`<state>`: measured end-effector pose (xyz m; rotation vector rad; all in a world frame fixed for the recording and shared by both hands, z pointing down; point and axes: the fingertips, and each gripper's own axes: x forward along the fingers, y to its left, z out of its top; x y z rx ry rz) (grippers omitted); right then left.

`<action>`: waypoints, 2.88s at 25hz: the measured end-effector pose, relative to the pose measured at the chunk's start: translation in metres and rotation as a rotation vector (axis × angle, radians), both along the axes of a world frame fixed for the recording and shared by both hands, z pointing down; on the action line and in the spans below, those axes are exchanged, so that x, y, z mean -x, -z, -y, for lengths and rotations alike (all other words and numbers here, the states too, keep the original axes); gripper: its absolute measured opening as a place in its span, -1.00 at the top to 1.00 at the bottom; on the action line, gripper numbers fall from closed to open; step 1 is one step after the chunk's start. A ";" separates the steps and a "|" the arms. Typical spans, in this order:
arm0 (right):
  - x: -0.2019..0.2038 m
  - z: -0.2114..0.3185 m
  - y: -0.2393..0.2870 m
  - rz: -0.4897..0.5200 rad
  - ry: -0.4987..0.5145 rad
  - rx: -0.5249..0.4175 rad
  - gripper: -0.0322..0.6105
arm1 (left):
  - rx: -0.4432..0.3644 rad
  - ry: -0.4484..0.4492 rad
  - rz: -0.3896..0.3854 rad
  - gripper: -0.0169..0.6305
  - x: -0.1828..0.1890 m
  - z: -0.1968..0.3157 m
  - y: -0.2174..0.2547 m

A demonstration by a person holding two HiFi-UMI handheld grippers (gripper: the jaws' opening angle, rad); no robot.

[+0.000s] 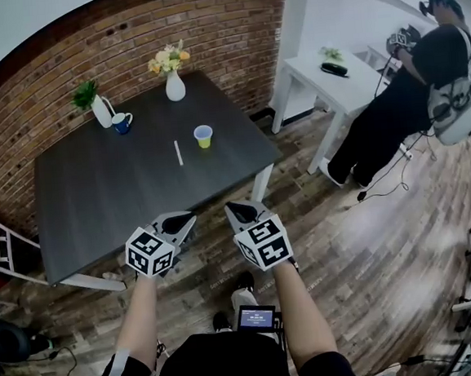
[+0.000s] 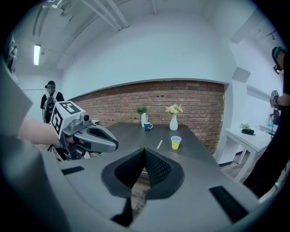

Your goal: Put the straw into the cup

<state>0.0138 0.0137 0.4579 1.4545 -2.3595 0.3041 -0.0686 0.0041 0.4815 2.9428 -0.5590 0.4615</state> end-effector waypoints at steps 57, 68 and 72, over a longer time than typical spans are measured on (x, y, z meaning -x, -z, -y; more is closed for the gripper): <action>-0.032 0.397 -0.057 -0.042 0.129 0.179 0.88 | 0.050 0.182 0.104 0.94 -0.058 0.387 -0.049; -0.057 0.424 -0.055 -0.032 0.213 0.193 0.88 | 0.110 0.277 0.110 0.94 -0.078 0.413 -0.059; -0.055 0.428 -0.053 -0.028 0.240 0.192 0.88 | 0.121 0.309 0.126 0.94 -0.074 0.414 -0.062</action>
